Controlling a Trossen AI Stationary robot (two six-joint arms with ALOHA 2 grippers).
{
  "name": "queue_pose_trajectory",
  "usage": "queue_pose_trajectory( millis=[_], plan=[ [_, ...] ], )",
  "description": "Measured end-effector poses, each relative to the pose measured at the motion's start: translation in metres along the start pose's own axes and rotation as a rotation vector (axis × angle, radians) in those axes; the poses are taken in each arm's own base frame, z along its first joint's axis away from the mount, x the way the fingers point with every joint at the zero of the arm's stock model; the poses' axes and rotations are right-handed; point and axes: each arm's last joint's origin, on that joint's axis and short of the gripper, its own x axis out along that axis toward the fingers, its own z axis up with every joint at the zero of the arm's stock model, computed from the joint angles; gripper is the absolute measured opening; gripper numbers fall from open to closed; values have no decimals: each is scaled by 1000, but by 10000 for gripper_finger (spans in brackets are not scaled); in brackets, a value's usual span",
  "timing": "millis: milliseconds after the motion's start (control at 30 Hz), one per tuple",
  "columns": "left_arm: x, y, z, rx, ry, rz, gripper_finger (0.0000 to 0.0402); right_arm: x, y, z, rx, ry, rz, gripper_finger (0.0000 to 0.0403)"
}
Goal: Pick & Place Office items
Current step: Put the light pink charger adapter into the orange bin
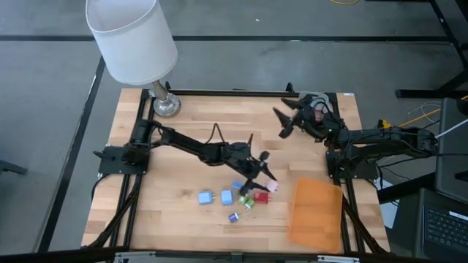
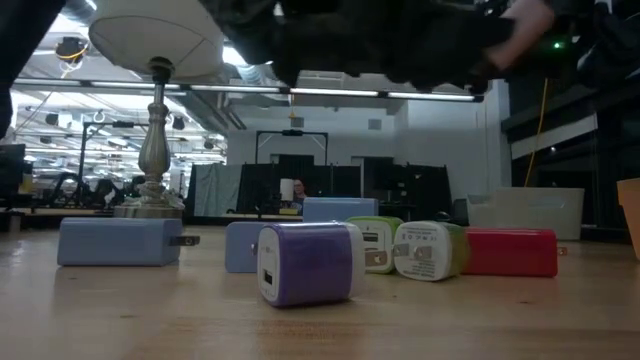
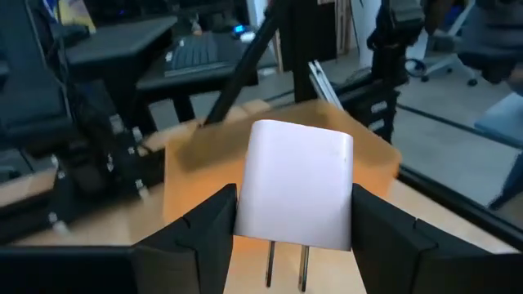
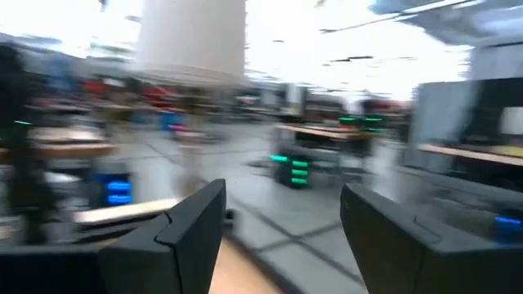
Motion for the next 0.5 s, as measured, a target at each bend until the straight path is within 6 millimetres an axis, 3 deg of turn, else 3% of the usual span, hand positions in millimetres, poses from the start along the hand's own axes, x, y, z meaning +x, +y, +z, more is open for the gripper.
queue_pose_trajectory(
  millis=[100, 500],
  plan=[
    [11, 6, 4, 9, -24, -9, 195, 0, -1, -1, -18, 17, -73, 238],
    [48, 19, 8, 42, -96, -110, 195, 0, -2, -4, -12, 51, -90, 238]
  ],
)
